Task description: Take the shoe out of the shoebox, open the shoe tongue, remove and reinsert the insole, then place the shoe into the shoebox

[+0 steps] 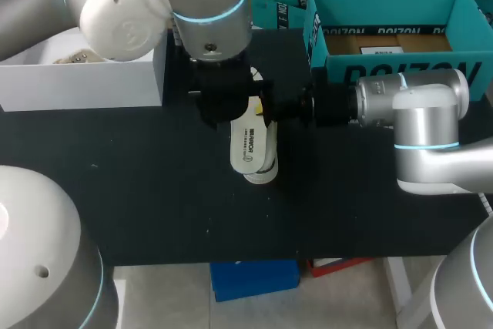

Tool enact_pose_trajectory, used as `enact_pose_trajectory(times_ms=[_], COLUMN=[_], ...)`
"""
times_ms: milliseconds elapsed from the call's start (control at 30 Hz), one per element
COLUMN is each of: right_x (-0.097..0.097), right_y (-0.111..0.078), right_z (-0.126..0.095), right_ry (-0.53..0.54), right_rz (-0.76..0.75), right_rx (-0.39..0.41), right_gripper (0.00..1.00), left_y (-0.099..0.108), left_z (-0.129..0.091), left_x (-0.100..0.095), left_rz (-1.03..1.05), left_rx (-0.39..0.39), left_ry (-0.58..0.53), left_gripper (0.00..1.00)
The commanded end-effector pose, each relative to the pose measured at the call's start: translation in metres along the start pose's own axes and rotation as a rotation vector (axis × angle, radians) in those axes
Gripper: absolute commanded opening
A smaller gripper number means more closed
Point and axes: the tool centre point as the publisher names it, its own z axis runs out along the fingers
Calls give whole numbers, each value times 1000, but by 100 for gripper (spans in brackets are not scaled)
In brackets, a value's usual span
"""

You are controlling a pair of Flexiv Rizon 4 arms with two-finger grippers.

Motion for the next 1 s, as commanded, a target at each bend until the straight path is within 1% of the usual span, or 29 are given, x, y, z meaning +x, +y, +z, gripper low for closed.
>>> enact_pose_trajectory(times_ms=[33, 167, 200, 267, 400, 567, 667, 767, 900, 1000], right_x=[-1, -1, -1, -1, -1, -1, -1, -1, -1, -1], right_y=[0, 0, 0, 0, 0, 0, 0, 0, 0, 0], right_z=[1, 1, 1, 1, 1, 1, 1, 1, 1, 1], right_ry=[-1, -1, -1, -1, -1, -1, -1, -1, -1, -1], right_rz=[0, 0, 0, 0, 0, 0, 0, 0, 0, 0], right_rx=[-1, -1, -1, -1, -1, -1, -1, -1, -1, -1], right_gripper=[0, 0, 0, 0, 0, 0, 0, 0, 0, 0], left_y=[-1, 2, 2, 4, 9, 17, 22, 27, 30, 32], left_z=[0, 2, 3, 5, 7, 8, 10, 13, 18, 21], left_x=[36, 44, 44, 46, 49, 54, 54, 55, 51, 52], left_rz=[36, 57, 53, 65, 75, 91, 96, 93, 95, 89], left_rx=[6, 0, -12, -3, -16, -15, -13, -9, -17, -23], left_ry=[-347, -465, -468, -546, -618, -764, -828, -869, -877, -911], left_gripper=[100, 100, 100, 100, 100, 100, 100, 100, 100, 100])
